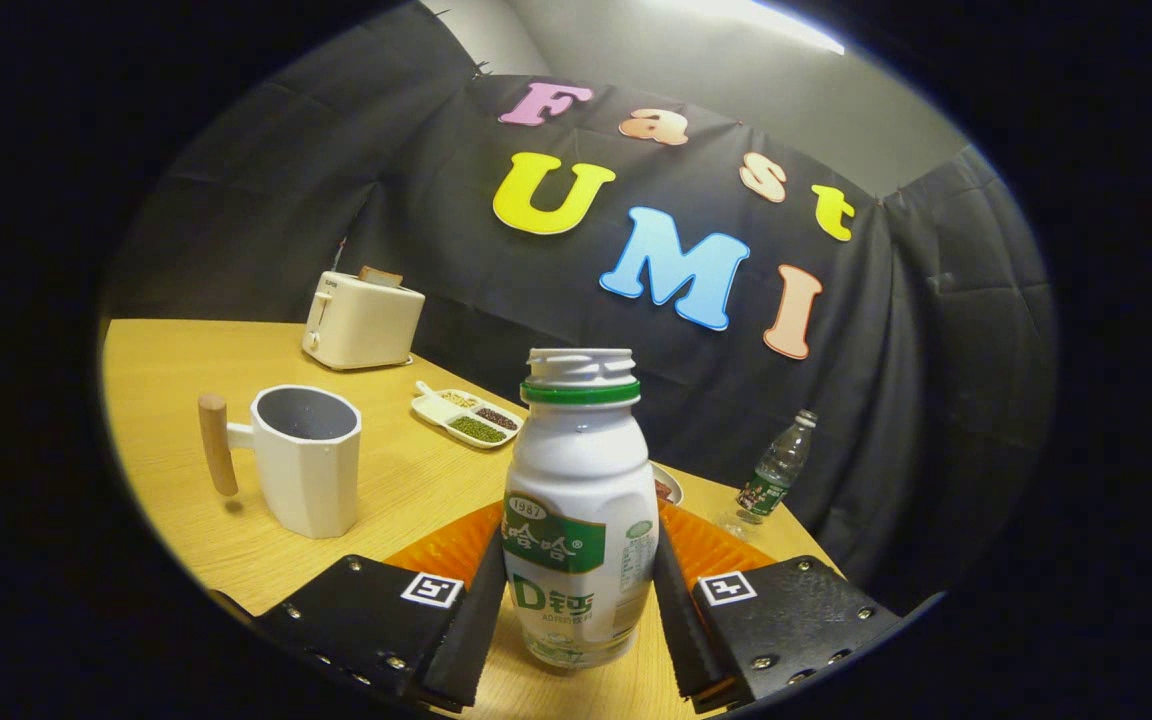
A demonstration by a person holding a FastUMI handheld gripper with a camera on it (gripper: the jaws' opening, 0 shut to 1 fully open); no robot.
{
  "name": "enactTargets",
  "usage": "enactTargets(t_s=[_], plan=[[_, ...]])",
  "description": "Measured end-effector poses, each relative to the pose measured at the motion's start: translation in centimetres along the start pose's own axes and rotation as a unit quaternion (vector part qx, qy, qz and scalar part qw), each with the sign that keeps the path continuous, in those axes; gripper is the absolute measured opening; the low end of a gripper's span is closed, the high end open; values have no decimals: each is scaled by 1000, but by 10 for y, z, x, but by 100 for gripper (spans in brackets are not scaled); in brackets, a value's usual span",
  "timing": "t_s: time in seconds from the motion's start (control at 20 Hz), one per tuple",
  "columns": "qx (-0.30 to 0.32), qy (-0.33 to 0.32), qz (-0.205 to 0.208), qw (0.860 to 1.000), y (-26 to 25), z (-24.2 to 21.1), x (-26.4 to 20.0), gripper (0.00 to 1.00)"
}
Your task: Take the bottle from table, then pour the juice into the cup, finally place the bottle on the coaster
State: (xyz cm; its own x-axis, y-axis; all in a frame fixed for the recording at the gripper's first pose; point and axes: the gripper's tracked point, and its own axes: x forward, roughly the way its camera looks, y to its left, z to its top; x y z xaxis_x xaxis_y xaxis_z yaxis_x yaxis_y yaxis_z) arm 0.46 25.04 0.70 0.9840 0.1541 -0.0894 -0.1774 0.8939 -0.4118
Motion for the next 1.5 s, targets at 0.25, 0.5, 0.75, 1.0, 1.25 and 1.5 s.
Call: enactTargets(t_s=[0.25,0.5,0.75,1.0,1.25,1.5], plan=[[-50,5,24,998,18,5,6,71],[-117,6,32,993,29,10,12,71],[-160,1,36,987,38,17,15,71],[-197,-2,36,980,43,19,18,71],[-227,-1,35,973,44,20,22,71],[-263,4,34,964,45,22,23,71]])
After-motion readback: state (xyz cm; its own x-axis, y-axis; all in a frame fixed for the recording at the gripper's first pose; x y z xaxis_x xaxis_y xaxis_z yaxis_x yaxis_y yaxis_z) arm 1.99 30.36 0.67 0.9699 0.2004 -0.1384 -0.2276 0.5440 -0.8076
